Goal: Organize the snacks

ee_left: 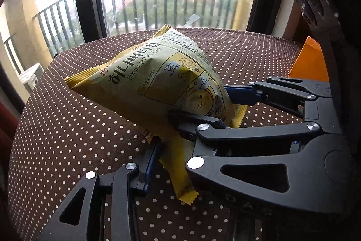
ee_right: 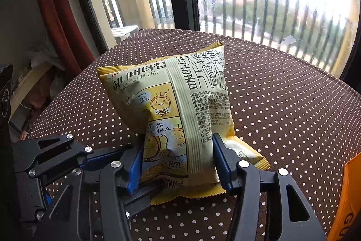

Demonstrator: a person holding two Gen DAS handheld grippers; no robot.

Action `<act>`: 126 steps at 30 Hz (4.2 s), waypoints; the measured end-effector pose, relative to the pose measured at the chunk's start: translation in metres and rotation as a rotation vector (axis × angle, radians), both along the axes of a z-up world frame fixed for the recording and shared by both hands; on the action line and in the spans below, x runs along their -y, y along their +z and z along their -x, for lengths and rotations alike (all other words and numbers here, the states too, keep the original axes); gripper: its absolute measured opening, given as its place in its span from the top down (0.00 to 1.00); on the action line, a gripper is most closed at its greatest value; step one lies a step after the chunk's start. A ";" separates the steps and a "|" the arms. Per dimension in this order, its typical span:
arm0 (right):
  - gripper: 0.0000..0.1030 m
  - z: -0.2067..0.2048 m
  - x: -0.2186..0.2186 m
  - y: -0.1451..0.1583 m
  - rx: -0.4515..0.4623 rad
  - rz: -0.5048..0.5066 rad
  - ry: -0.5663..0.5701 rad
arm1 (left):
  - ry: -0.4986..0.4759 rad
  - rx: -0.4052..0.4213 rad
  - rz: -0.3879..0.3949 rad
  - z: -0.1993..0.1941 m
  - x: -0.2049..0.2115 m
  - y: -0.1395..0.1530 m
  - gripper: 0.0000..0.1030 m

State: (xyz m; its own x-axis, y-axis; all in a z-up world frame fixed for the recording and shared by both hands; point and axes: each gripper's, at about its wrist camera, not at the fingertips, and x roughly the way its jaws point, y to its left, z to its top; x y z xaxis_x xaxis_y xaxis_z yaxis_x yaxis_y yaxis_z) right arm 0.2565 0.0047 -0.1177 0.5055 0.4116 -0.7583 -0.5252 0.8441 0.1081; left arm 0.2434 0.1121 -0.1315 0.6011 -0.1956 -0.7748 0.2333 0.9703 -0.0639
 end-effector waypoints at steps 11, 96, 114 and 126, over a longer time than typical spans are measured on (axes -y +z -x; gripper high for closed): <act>0.52 0.019 0.016 0.010 0.011 -0.004 -0.049 | -0.003 -0.002 0.033 0.017 0.012 0.010 0.56; 0.52 0.135 0.306 0.116 0.313 -0.152 -0.665 | -0.185 0.272 0.005 0.091 0.280 0.122 0.17; 0.13 0.148 0.334 0.086 0.237 -0.128 -0.787 | -0.154 0.223 -0.059 0.097 0.302 0.103 0.10; 0.02 0.185 0.303 0.102 0.349 -0.082 -0.791 | -0.085 0.304 -0.029 0.124 0.260 0.108 0.07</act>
State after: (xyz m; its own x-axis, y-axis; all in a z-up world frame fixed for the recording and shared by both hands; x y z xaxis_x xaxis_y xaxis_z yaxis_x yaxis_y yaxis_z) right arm 0.0713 -0.2981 -0.0159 0.8647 -0.1122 -0.4896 0.1978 0.9721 0.1265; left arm 0.1192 -0.1478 -0.0236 0.7887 -0.2354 -0.5679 0.3179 0.9468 0.0491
